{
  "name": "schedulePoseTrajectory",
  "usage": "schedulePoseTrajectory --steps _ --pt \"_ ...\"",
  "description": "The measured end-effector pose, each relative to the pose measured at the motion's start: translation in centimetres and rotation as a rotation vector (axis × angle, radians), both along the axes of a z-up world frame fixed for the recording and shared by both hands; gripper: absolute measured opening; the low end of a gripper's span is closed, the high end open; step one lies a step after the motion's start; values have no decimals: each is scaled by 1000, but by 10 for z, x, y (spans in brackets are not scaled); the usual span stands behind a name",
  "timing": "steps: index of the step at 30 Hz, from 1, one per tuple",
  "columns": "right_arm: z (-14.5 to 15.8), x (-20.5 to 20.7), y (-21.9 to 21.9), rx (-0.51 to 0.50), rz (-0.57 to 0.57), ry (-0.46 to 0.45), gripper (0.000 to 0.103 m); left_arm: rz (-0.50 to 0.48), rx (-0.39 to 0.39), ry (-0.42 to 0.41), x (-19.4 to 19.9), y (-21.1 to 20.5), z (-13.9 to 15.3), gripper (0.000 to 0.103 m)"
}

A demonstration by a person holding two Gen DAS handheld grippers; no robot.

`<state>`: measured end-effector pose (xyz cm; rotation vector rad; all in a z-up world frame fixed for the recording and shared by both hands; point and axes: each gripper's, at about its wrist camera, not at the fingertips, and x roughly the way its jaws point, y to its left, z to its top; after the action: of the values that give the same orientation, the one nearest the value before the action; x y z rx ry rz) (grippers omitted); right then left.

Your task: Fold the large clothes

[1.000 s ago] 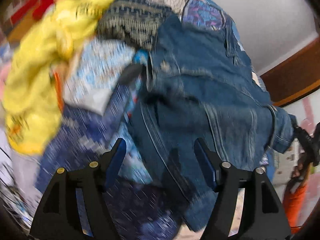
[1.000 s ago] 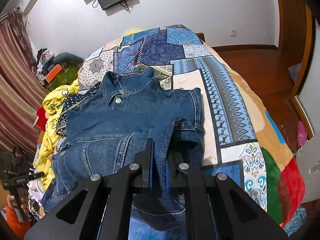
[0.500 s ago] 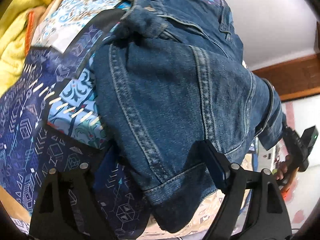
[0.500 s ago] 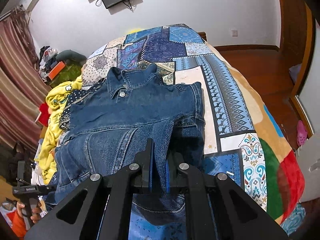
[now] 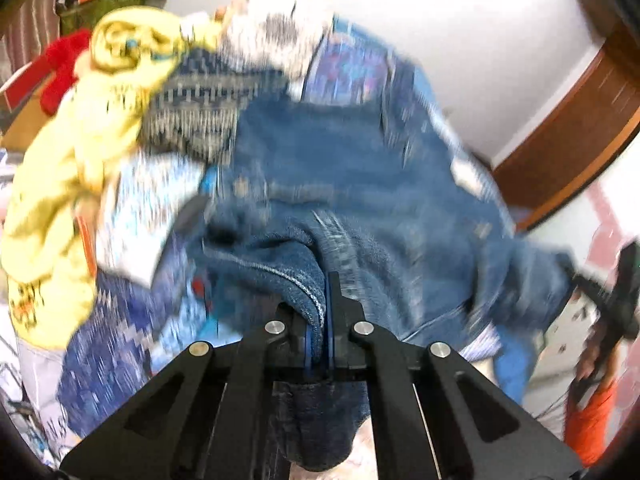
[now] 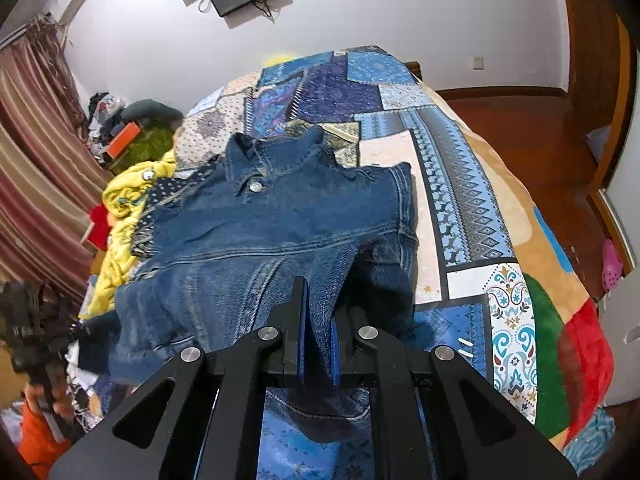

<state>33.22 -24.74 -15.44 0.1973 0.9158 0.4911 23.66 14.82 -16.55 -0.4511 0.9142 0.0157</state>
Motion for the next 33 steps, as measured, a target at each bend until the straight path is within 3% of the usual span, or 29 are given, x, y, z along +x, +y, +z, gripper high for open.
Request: schedulePoseTrajectory --steps 6,8,12,17,24,28,33 --pt "9 2 8 19 32 -28 8 4 -30 -107 31 22 49 4" --pt "11 10 11 36 35 -27 8 -2 -45 -115 48 25 52 4" --pt "13 32 10 82 14 -12 8 5 -2 -108 89 30 48 4" --pt "1 65 11 61 -52 -4 8 59 9 -91 124 43 30 4" --pt "-41 103 15 5 -106 65 8 113 3 27 171 68 -30 4" --pt "-66 117 12 18 -118 120 8 130 -19 96 183 76 -70 5" --pt "-81 121 14 -17 -79 136 7 97 -1 139 184 75 -99 9"
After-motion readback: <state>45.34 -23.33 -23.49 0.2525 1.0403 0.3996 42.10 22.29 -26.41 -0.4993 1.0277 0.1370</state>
